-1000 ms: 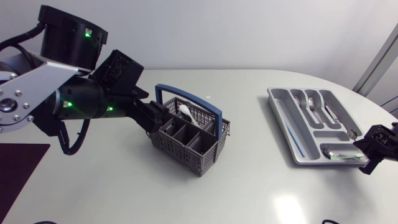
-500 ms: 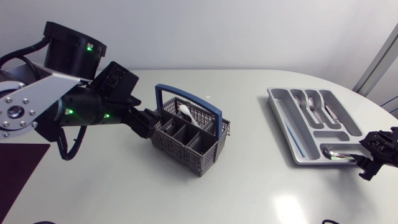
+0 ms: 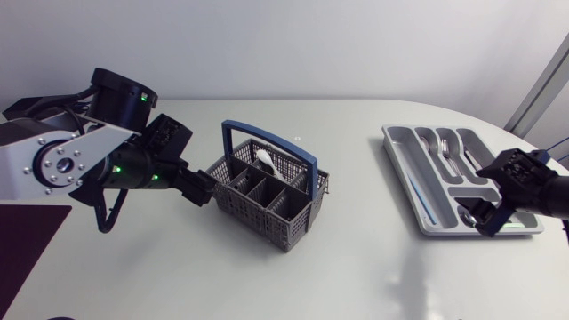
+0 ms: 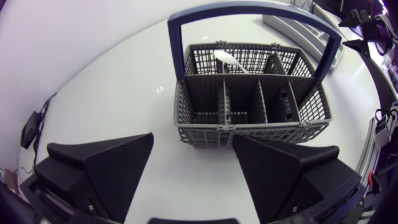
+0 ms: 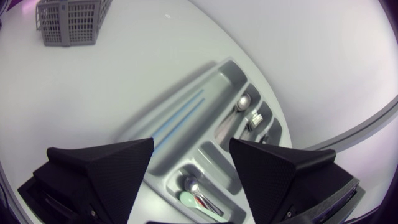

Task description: Unload the cutlery basket into the drawer organizer.

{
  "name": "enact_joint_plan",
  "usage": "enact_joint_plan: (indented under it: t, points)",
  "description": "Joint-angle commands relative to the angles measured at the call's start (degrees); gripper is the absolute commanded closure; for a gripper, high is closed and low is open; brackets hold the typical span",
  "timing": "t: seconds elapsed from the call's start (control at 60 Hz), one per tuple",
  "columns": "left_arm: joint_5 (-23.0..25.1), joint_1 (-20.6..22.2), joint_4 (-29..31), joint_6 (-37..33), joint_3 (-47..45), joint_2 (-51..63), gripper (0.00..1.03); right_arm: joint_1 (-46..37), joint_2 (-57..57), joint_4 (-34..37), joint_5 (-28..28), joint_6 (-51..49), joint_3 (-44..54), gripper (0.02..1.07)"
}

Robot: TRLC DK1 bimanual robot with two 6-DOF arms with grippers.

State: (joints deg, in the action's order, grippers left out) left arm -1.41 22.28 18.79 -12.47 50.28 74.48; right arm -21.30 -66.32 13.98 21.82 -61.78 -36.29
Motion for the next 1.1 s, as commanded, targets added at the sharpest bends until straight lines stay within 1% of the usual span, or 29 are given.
enact_joint_plan:
  t: [0.0,0.033,0.067,0.167,0.267,0.367,0.4,0.433,0.45,0.467,0.483,0.533,0.55,0.567,0.583,0.6,0.617,0.633,0.667,0.7,0.733,0.817,0.933,1.033,1.083]
  points:
    - [0.79,-1.28,-1.56,-1.42,-1.24,2.43,0.14,8.03,0.93,1.23,-2.4,9.66,0.08,0.18]
    - [0.79,-1.37,-1.74,-1.42,-1.15,2.69,0.14,10.31,0.93,1.23,-3.19,11.51,-0.18,0.18]
    - [0.97,-1.54,-2.09,-1.51,-1.06,3.31,0.14,14.8,0.23,1.14,-4.6,14.76,-0.97,0.18]
    - [1.5,-1.8,-4.11,-2.74,-1.68,4.45,0.14,23.06,-4.08,0.96,-5.92,22.23,-4.22,0.18]
    - [1.76,-2.6,-4.2,-3.0,-1.77,5.5,0.14,27.01,-9.17,-0.18,-6.36,26.53,-7.39,0.19]
    - [3.52,-4.0,-4.11,-3.35,-2.03,6.82,0.15,29.47,-15.76,-0.44,-6.09,29.7,-12.13,0.19]
    - [3.78,-4.62,-4.2,-3.35,-2.21,6.91,0.18,30.35,-17.52,-0.44,-6.09,30.75,-13.54,0.2]
    - [5.01,-5.5,-4.11,-3.44,-2.29,7.0,0.23,31.49,-19.37,-0.44,-6.09,31.72,-14.95,0.25]
    - [5.36,-5.5,-4.11,-3.44,-2.29,7.0,0.23,31.85,-19.9,-0.44,-6.09,31.98,-15.3,0.26]
    - [6.68,-6.02,-4.2,-3.61,-2.47,7.0,0.27,32.55,-20.77,-0.44,-6.09,32.6,-16.0,0.29]
    - [6.68,-6.11,-4.11,-3.61,-2.47,7.0,0.27,32.99,-21.39,-0.44,-6.09,33.04,-16.53,0.31]
    - [7.03,-6.64,-4.11,-3.7,-2.56,7.09,0.37,34.31,-23.32,-0.44,-6.09,34.18,-18.29,0.39]
    - [7.12,-6.73,-4.11,-3.79,-2.56,7.09,0.38,34.92,-24.38,-0.53,-6.09,34.71,-19.25,0.44]
    - [7.56,-7.08,-4.11,-3.79,-2.56,7.09,0.44,35.1,-24.99,-0.53,-6.09,35.06,-19.78,0.47]
    - [7.65,-7.17,-4.11,-3.79,-2.56,7.09,0.45,35.36,-26.05,-0.62,-6.09,35.59,-20.66,0.53]
    - [8.44,-7.52,-4.11,-3.79,-2.56,7.17,0.5,35.54,-26.58,-0.79,-6.0,35.76,-21.1,0.56]
    - [8.53,-7.52,-4.11,-3.79,-2.56,7.17,0.51,35.98,-27.98,-1.15,-6.0,36.29,-22.24,0.64]
    - [8.7,-7.78,-4.11,-3.79,-2.56,7.35,0.57,36.07,-28.68,-1.23,-6.0,36.55,-22.77,0.68]
    - [9.06,-8.13,-4.2,-3.79,-2.56,7.7,0.64,36.24,-30.27,-1.23,-5.92,37.08,-24.18,0.76]
    - [9.76,-8.48,-4.2,-3.79,-2.38,8.32,0.73,36.68,-32.38,-1.23,-5.92,37.35,-25.93,0.88]
    - [9.76,-8.48,-4.2,-3.88,-2.38,8.67,0.78,36.94,-33.26,-1.23,-5.92,37.7,-26.64,0.94]
    - [10.37,-8.48,-4.2,-4.14,-2.12,9.99,0.85,37.12,-35.1,-1.23,-5.74,38.66,-28.66,0.94]
    - [11.17,-8.57,-4.2,-4.05,-0.71,12.53,0.85,38.26,-36.16,0.0,-5.12,38.93,-30.15,0.95]
    - [11.78,-8.57,-4.2,-3.97,1.22,14.64,0.85,39.49,-35.54,2.11,-2.14,38.75,-29.98,0.96]
    - [12.22,-8.48,-4.2,-3.79,1.93,15.08,0.85,40.28,-35.01,2.9,-1.52,38.49,-29.54,0.96]
